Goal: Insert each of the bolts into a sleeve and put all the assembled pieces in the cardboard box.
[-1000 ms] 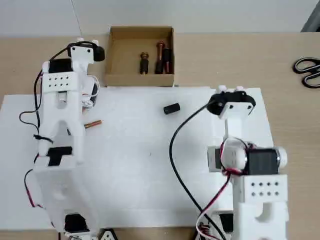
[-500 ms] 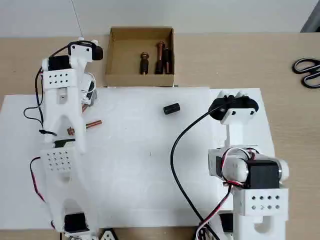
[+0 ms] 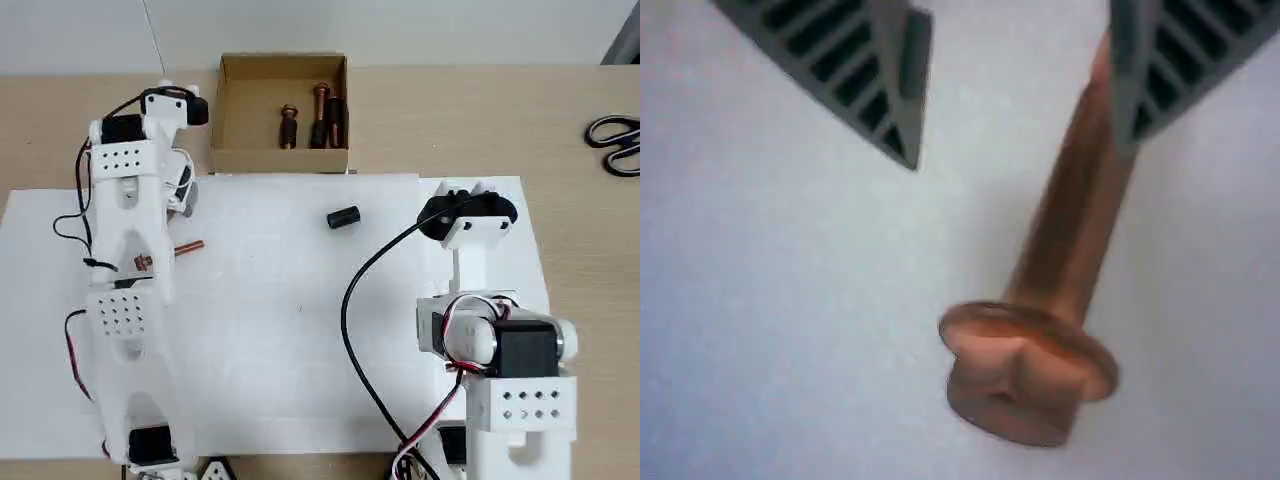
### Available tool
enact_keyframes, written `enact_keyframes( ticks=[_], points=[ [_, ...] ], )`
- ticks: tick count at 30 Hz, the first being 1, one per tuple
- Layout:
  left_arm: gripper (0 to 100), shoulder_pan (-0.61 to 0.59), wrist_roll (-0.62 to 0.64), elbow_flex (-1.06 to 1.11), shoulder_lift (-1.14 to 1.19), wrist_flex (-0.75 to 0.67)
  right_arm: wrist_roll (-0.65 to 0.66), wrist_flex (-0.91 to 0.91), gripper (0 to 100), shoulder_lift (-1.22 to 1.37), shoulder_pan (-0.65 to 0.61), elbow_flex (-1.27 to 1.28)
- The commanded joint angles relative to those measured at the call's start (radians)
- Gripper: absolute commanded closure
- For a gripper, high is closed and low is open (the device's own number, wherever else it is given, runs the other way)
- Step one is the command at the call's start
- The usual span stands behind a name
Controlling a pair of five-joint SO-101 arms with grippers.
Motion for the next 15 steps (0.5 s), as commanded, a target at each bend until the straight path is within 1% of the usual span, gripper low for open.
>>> enact_keyframes(
  ticks=[1,8,12,15],
  points=[
    [87,0.000,-0.006,-0.041,0.003,-0.020,0.011,-0.019,99.5,-0.013,0.010,-0.005],
    [88,0.002,-0.011,-0.042,0.028,-0.057,0.011,-0.019,99.5,-0.013,0.010,-0.005],
    [88,0.006,-0.014,-0.064,0.018,-0.046,0.011,-0.019,99.5,-0.013,0.010,-0.005],
    [88,0.005,-0.041,-0.087,0.035,-0.041,0.011,-0.019,99.5,-0.013,0.010,-0.005]
  ],
)
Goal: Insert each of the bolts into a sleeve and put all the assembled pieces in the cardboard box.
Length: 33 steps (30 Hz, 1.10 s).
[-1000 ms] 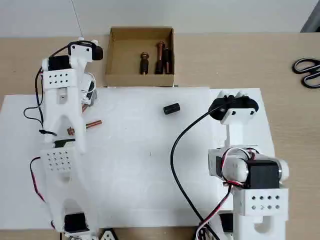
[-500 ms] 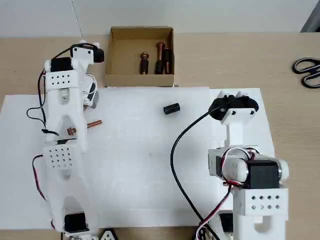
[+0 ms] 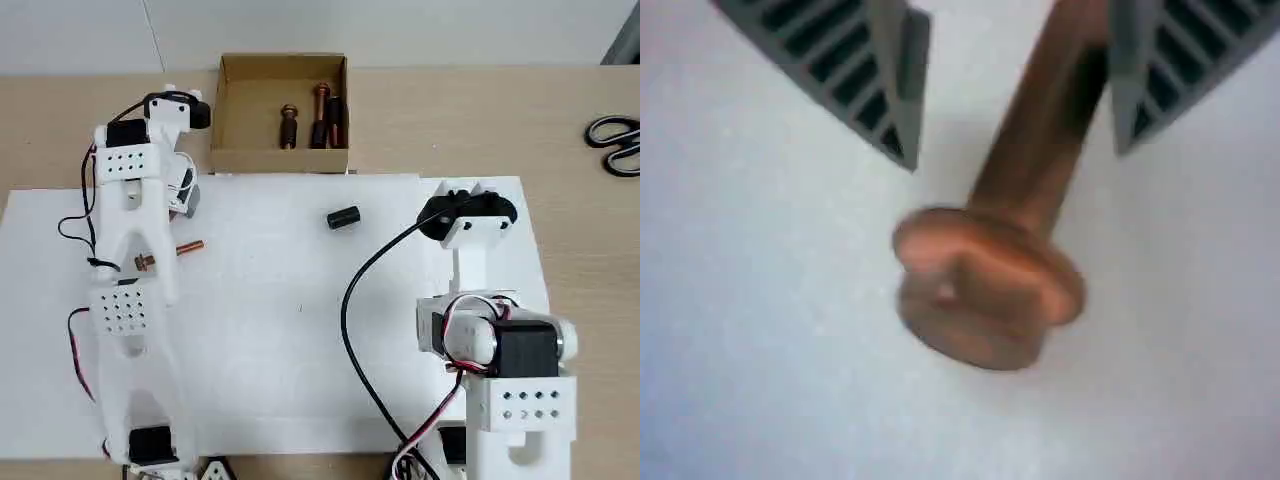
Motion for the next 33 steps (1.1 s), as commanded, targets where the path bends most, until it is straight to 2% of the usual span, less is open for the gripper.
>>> enact_keyframes(
  ticks=[1,10,17,27,33],
  points=[
    [88,0.006,-0.025,-0.054,0.002,-0.003,0.011,-0.019,99.5,-0.013,0.010,-0.005],
    [88,0.003,-0.035,-0.154,0.135,0.003,0.011,-0.019,99.5,-0.019,0.010,-0.005],
    [100,0.006,-0.035,-0.160,0.160,0.026,0.008,-0.019,99.5,-0.021,0.010,-0.005],
    [99,0.008,-0.028,-0.243,0.158,0.063,0.006,-0.018,99.5,-0.021,0.010,-0.005],
    [99,0.021,0.018,-0.213,-0.043,0.063,0.011,-0.010,99.5,-0.022,0.010,-0.008]
  ],
)
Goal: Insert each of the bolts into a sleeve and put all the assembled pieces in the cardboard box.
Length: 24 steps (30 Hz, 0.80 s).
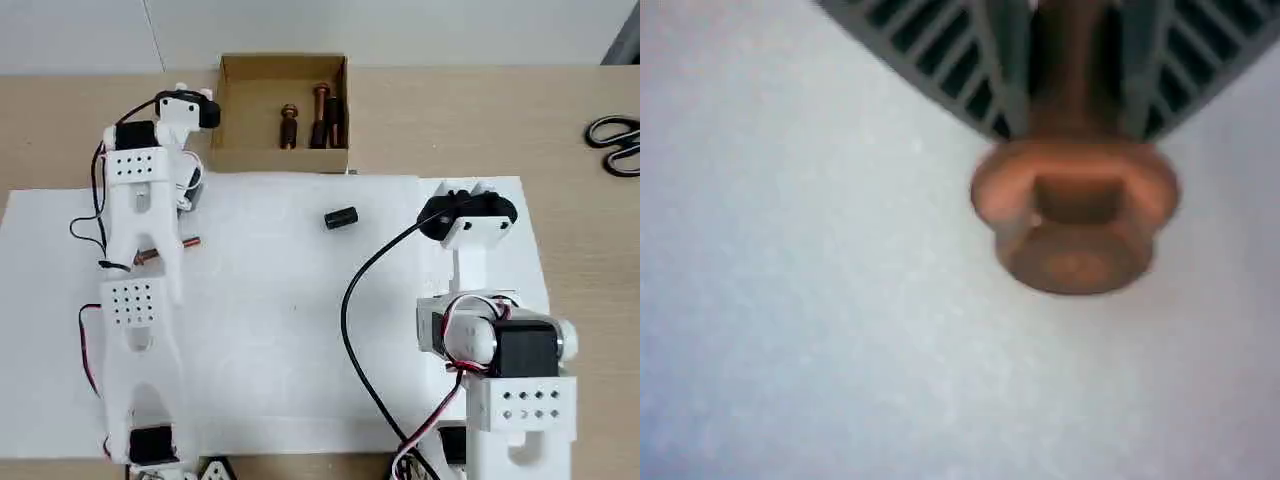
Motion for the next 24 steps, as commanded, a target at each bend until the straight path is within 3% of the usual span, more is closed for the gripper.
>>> enact_keyframes(
  ticks=[1,12,17,24],
  points=[
    [99,0.017,0.011,0.030,-0.226,0.015,0.012,-0.007,99.5,-0.021,0.010,-0.018],
    [99,0.187,0.021,0.550,-0.913,0.015,0.087,0.090,99.5,-0.070,0.031,-0.190],
    [99,0.256,0.100,0.808,-1.250,0.014,0.241,0.081,99.5,-0.348,0.050,-0.157],
    [99,0.295,0.101,1.082,-1.597,-0.014,0.273,-0.045,99.5,-0.739,0.047,0.158]
  ],
)
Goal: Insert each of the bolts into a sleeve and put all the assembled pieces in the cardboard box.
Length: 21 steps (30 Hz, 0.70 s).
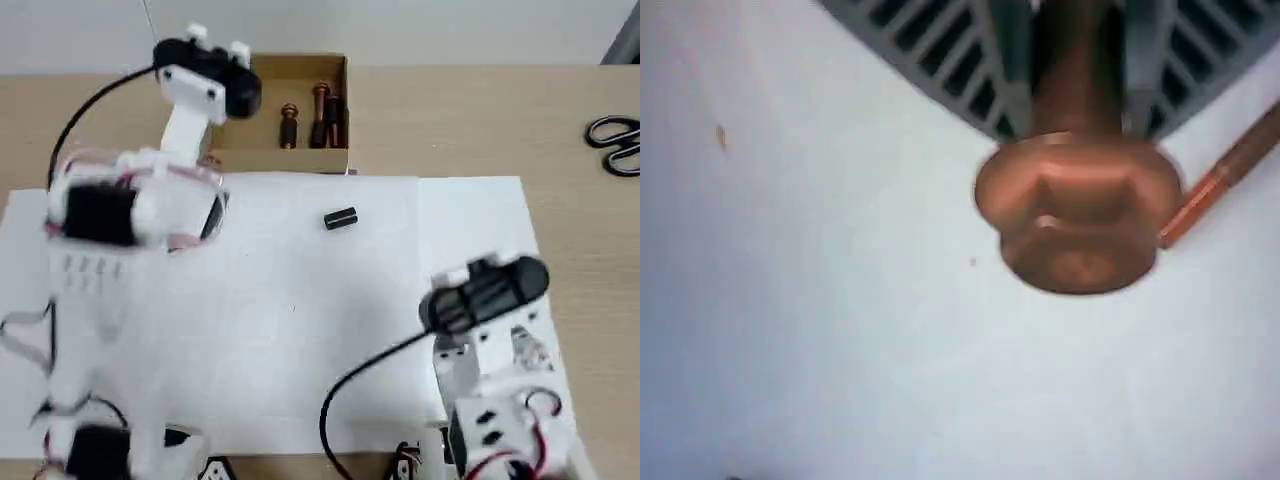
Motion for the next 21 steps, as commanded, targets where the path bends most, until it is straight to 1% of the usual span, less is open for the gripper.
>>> enact_keyframes(
  ticks=[1,2,4,8,9,12,16,19,21],
  points=[
    [99,0.006,0.008,0.114,-0.190,-0.031,0.000,-0.085,99.5,-0.191,0.008,0.160],
    [99,0.005,0.018,0.148,-0.230,-0.048,-0.006,-0.114,99.5,-0.243,0.007,0.206],
    [99,0.005,0.075,0.226,-0.316,-0.087,-0.034,-0.153,99.5,-0.260,0.007,0.270],
    [99,0.006,0.196,0.400,-0.514,-0.193,-0.201,-0.223,99.5,-0.234,0.004,0.318],
    [99,0.006,0.219,0.452,-0.568,-0.229,-0.233,-0.248,99.5,-0.240,-0.013,0.344],
    [99,0.005,0.273,0.641,-0.752,-0.344,-0.299,-0.300,99.5,-0.251,-0.117,0.423],
    [99,0.005,0.325,0.929,-1.026,-0.517,-0.405,-0.412,99.5,-0.251,-0.331,0.491],
    [99,0.005,0.368,1.125,-1.240,-0.612,-0.416,-0.526,99.5,-0.251,-0.449,0.554],
    [99,0.008,0.405,1.245,-1.375,-0.637,-0.413,-0.582,99.5,-0.251,-0.504,0.600]
  ],
)
